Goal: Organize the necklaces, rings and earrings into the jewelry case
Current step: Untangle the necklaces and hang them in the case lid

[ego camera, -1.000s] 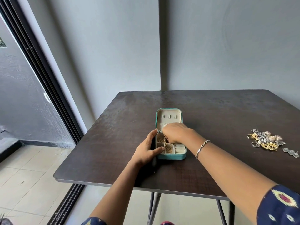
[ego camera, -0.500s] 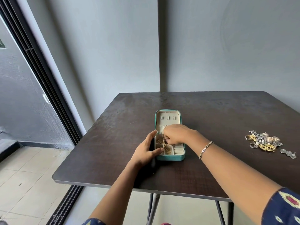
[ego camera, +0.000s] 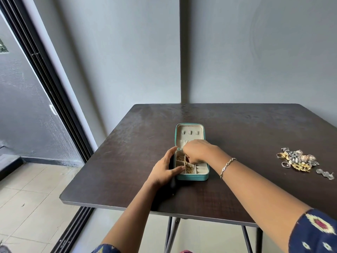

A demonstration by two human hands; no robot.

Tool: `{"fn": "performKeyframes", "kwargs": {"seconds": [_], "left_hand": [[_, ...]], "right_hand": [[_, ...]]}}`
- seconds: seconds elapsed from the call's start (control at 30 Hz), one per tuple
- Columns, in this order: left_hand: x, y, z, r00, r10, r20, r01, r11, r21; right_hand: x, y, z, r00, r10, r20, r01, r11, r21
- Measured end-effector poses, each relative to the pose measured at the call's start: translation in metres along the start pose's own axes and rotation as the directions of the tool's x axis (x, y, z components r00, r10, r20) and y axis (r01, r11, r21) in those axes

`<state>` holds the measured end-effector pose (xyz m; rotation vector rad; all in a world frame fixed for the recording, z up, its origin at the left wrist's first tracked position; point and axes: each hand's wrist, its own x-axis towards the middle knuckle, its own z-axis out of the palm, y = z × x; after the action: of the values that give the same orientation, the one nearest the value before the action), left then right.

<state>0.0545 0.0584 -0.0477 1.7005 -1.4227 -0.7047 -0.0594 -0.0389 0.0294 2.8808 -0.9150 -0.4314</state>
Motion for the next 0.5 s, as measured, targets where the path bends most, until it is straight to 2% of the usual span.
{"fn": "performKeyframes", "kwargs": {"seconds": [0.23,0.4,0.5], "left_hand": [[-0.002,0.004,-0.001,1.0,0.014,0.001,-0.014,1.0,0.002],[-0.003,0.006,-0.002,1.0,0.02,-0.011,-0.02,1.0,-0.011],[-0.005,0.007,-0.002,0.999,0.026,-0.03,-0.027,0.999,-0.028]], "right_hand": [[-0.005,0.01,0.002,0.999,-0.032,-0.024,0.034,0.994,0.099],[-0.008,0.02,-0.002,0.996,-0.011,-0.088,0.032,0.969,0.247],[-0.015,0.024,-0.01,0.984,0.013,-0.176,0.05,0.934,0.354]]}}
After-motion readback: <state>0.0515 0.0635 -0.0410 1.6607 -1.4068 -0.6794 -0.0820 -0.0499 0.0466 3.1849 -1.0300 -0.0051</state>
